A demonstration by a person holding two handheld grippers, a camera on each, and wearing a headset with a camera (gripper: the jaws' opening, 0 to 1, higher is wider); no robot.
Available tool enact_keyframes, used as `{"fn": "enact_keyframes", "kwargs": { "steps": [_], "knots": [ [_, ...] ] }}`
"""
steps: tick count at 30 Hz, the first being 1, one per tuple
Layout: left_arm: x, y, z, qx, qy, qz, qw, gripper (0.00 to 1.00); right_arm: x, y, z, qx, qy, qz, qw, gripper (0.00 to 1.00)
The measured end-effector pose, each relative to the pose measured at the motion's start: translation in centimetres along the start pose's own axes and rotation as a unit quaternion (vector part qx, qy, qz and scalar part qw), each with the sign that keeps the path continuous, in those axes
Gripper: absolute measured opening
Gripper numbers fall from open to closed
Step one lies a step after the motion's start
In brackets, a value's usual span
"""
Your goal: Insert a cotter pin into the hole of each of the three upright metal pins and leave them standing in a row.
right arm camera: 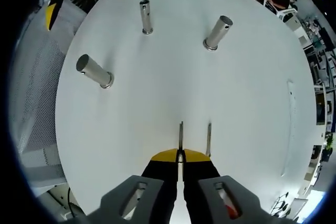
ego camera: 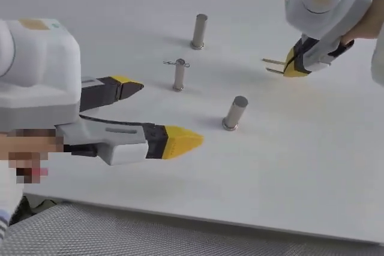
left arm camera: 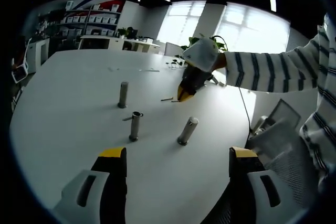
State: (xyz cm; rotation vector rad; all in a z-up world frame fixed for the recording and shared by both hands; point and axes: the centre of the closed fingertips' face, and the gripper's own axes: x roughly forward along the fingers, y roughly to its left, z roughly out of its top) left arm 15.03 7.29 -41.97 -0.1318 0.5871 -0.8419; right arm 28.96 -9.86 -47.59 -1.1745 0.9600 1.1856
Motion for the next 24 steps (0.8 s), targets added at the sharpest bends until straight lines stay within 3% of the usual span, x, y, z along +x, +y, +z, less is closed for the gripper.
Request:
{"fn": "enact_keyframes", "kwargs": {
  "steps": [9, 16, 24],
  "knots": [
    [1.0, -0.6, 1.7, 0.003, -0.007, -0.010, 0.9999, 0.72, -3.2, -0.1, 2.1, -0.020, -0.065, -0.076, 0.9947, 0.00],
    [1.7, -0.9, 3.1, -0.001, -0.013, -0.015, 0.9998, 0.68, -5.7, 0.5, 3.9, -0.031, -0.099, -0.111, 0.9884, 0.00],
    [3.1, -1.5, 5.4, -0.010, -0.031, -0.027, 0.9991, 0.60, -7.9, 2.1, 5.5, -0.041, -0.136, -0.138, 0.9802, 0.00]
  ]
}}
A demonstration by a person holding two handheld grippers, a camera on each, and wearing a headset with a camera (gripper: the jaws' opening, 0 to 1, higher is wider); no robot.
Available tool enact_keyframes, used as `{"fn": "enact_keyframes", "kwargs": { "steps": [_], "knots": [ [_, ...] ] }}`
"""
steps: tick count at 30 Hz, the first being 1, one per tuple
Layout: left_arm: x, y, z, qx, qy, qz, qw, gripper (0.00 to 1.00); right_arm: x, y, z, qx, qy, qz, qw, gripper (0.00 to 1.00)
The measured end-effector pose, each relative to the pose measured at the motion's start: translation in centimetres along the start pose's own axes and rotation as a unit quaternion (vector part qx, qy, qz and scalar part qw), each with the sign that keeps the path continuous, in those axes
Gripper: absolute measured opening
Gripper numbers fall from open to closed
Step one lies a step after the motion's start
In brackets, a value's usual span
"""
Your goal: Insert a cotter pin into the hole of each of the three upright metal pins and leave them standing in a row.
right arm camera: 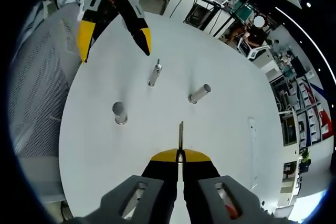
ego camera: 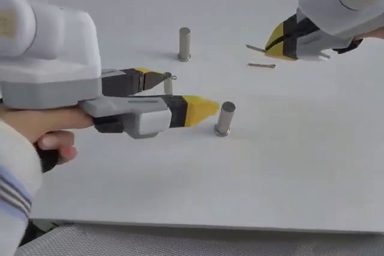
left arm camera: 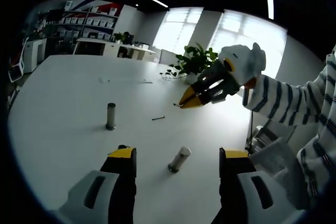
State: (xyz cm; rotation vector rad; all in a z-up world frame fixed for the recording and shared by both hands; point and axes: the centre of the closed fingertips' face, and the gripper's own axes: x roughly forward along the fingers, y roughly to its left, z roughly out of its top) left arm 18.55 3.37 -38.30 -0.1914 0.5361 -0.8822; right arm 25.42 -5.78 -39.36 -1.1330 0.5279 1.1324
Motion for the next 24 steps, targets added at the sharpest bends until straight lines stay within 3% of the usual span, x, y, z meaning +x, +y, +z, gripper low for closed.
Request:
{"fn": "enact_keyframes", "kwargs": {
  "steps": [14, 24],
  "knots": [
    [3.7, -1.8, 2.8, -0.049, -0.027, -0.037, 0.9977, 0.43, -2.3, 1.5, 1.2, -0.016, -0.028, -0.033, 0.9989, 0.00],
    [5.7, -3.9, 3.2, -0.071, -0.027, -0.062, 0.9952, 0.28, -2.7, 3.2, 1.8, -0.018, -0.042, -0.036, 0.9983, 0.00]
  ]
}}
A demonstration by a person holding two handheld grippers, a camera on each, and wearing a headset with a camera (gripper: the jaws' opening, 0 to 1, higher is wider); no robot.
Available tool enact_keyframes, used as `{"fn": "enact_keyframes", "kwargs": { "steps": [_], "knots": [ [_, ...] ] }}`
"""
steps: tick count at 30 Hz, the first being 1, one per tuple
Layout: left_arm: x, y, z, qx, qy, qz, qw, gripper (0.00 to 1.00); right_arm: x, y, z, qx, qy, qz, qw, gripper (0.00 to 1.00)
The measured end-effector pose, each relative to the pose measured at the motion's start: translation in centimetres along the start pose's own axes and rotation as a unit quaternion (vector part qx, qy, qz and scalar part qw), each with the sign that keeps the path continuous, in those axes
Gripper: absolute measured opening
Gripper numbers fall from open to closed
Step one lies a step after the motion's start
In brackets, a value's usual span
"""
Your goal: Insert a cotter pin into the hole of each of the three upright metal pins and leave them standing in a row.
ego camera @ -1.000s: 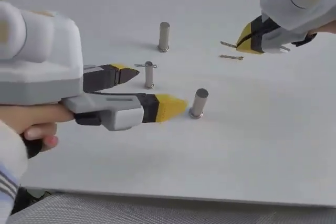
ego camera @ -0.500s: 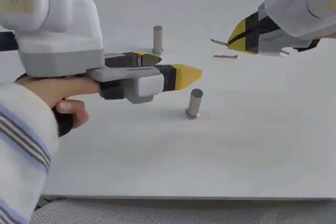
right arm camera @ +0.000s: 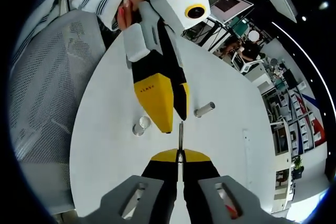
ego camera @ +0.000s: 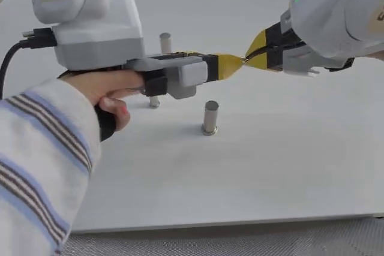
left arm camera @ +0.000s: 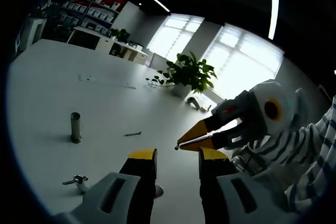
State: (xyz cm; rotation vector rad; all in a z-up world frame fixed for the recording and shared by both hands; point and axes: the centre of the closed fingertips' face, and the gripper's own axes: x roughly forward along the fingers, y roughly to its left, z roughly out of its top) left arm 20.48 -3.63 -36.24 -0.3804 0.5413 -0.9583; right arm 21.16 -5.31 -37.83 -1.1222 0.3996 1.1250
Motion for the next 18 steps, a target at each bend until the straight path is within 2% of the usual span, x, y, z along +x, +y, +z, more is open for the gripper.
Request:
{"fn": "enact_keyframes", "kwargs": {
  "steps": [7, 9, 12, 18],
  "knots": [
    [0.5, -0.7, -0.2, -0.015, 0.002, -0.014, 0.9998, 0.18, -0.5, 0.3, 0.2, -0.002, -0.005, -0.005, 1.0000, 0.00],
    [0.6, -1.0, -0.2, -0.027, 0.000, -0.020, 0.9994, 0.15, -0.6, 0.3, 0.3, -0.002, -0.007, -0.008, 0.9999, 0.00],
    [0.8, -0.5, -0.2, -0.033, 0.004, -0.018, 0.9993, 0.12, -0.7, 0.6, 0.5, -0.005, -0.009, -0.007, 0.9999, 0.00],
    [1.1, -1.0, -0.7, -0.045, 0.011, -0.026, 0.9986, 0.03, -0.9, 0.6, 0.9, -0.010, -0.013, -0.010, 0.9998, 0.00]
  ]
}}
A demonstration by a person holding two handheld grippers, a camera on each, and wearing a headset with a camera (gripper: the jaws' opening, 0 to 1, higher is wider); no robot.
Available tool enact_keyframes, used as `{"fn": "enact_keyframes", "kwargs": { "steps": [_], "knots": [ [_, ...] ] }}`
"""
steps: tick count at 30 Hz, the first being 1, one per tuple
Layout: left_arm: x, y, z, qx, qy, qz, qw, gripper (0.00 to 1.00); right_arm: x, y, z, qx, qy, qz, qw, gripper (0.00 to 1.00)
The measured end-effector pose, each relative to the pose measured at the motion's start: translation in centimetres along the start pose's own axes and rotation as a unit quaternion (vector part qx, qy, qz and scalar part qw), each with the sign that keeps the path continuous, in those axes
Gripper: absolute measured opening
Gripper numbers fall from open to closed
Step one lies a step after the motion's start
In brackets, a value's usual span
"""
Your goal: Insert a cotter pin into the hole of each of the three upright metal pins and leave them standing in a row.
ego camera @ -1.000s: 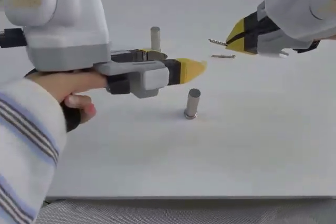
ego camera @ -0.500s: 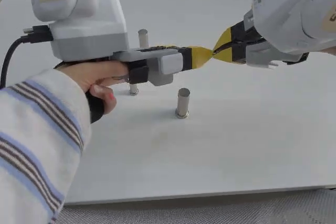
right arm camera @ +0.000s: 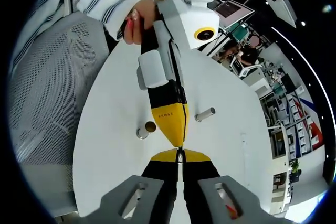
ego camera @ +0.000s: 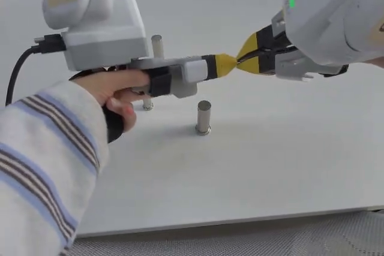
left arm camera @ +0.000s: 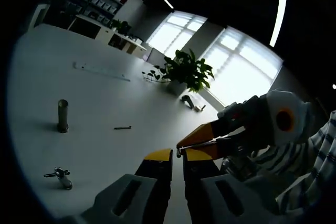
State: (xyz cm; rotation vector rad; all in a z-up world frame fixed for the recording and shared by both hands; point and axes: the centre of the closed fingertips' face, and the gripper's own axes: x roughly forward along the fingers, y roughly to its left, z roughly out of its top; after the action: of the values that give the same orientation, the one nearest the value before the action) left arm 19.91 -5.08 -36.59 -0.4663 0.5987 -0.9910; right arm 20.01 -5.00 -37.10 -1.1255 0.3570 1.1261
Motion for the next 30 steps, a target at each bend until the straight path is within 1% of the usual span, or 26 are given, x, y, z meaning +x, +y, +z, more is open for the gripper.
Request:
{"fn": "enact_keyframes", "kwargs": {
  "steps": [5, 9, 11, 12, 14, 15, 18, 21, 25, 30],
  "knots": [
    [0.1, 0.1, -0.1, -0.008, 0.002, 0.001, 1.0000, 0.01, 0.0, 0.1, 0.2, -0.003, -0.002, 0.002, 1.0000, 0.00],
    [0.2, 0.1, -0.2, -0.025, 0.000, -0.002, 0.9997, 0.00, 0.2, 0.3, 0.1, -0.001, -0.001, 0.004, 1.0000, 0.00],
    [0.2, 0.3, -0.2, -0.032, -0.001, 0.001, 0.9995, 0.00, 0.2, 0.3, 0.1, -0.001, -0.001, 0.004, 1.0000, 0.00],
    [0.2, 0.4, -0.4, -0.048, 0.001, 0.002, 0.9989, 0.00, 0.3, 0.4, 0.0, 0.000, -0.001, 0.007, 1.0000, 0.00],
    [0.2, 0.5, -0.4, -0.061, -0.001, 0.000, 0.9982, 0.00, 0.4, 0.5, 0.1, 0.000, -0.001, 0.008, 1.0000, 0.00],
    [0.1, 0.6, -0.3, -0.073, -0.003, -0.002, 0.9973, 0.00, 0.4, 0.5, 0.2, 0.002, -0.003, 0.009, 0.9999, 0.00],
    [-0.1, 0.6, -0.4, -0.072, -0.002, -0.008, 0.9974, 0.00, 0.4, 0.7, 0.3, 0.004, -0.007, 0.012, 0.9999, 0.00],
    [-0.1, 0.8, -0.6, -0.084, 0.005, -0.007, 0.9965, 0.00, 0.6, 0.9, 0.4, 0.005, -0.009, 0.016, 0.9998, 0.00],
    [-0.2, 0.9, -0.7, -0.081, 0.010, -0.006, 0.9967, 0.00, 0.8, 1.1, 0.5, 0.004, -0.010, 0.018, 0.9998, 0.00],
    [-0.4, 1.1, -1.0, -0.070, 0.021, -0.006, 0.9973, 0.00, 0.9, 1.4, 0.7, 0.004, -0.013, 0.022, 0.9997, 0.00]
  ]
}}
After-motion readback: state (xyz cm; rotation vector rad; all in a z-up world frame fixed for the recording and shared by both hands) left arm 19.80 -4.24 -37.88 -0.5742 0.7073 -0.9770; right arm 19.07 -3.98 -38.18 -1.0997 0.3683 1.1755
